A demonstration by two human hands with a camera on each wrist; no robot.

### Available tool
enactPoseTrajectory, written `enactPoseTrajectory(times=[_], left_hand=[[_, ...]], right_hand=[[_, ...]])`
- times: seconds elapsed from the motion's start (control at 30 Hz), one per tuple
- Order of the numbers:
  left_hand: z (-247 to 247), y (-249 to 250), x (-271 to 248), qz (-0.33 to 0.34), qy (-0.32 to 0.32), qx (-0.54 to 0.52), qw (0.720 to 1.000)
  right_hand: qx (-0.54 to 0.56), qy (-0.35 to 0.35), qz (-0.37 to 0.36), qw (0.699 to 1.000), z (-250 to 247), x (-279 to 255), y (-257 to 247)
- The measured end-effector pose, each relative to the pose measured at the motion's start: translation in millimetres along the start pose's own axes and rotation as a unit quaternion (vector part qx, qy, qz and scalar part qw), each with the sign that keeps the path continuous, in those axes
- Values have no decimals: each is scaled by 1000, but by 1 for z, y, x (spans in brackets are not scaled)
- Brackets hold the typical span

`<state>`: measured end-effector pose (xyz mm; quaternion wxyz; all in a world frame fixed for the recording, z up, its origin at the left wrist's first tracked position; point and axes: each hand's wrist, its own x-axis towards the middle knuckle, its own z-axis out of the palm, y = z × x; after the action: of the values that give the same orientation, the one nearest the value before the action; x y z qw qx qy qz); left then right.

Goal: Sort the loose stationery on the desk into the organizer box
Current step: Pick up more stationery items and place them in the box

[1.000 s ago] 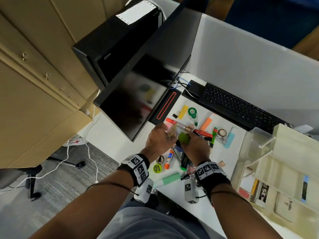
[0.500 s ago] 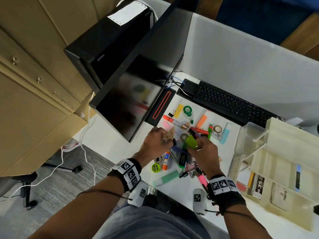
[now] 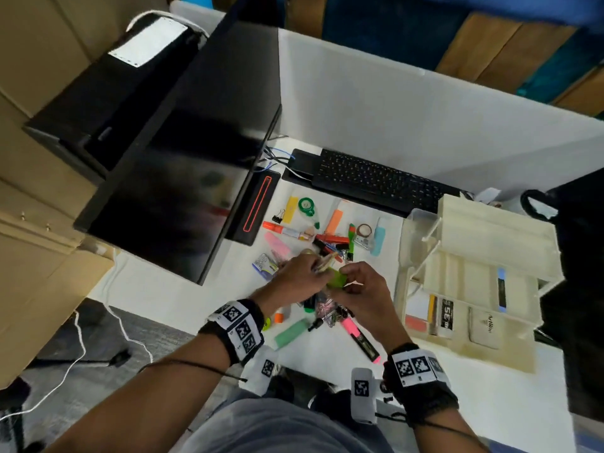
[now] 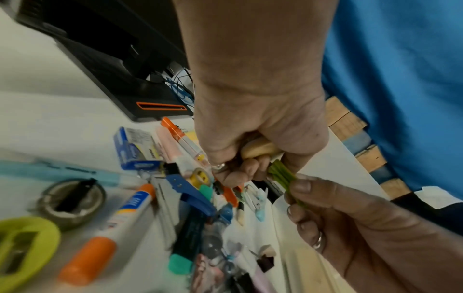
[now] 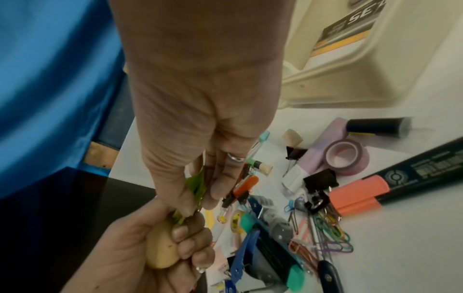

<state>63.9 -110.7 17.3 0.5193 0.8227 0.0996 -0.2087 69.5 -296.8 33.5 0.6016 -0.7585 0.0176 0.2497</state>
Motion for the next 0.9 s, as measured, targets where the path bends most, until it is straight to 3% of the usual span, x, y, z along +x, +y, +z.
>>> enactPoseTrajectory(times=[0.13, 0.23, 0.37, 0.53, 0.77, 0.9], left_hand=[[20, 27, 3, 17, -34, -11, 999], [43, 52, 1, 38, -47, -11, 998], [76, 65, -1, 58, -81, 47, 994], [97, 80, -10, 10, -109, 38, 993], [109, 80, -24, 53, -119, 67, 989], [108, 83, -29, 39, -124, 92, 987]], right_hand=[[148, 5, 61, 987, -32, -19, 3], [203, 50, 74, 975, -64, -33, 13], [194, 120, 109, 967, -117, -55, 30], [155, 235, 147, 948, -165, -60, 60], [105, 252, 171, 947, -165, -32, 64], [118, 259, 183, 941, -155, -17, 65]])
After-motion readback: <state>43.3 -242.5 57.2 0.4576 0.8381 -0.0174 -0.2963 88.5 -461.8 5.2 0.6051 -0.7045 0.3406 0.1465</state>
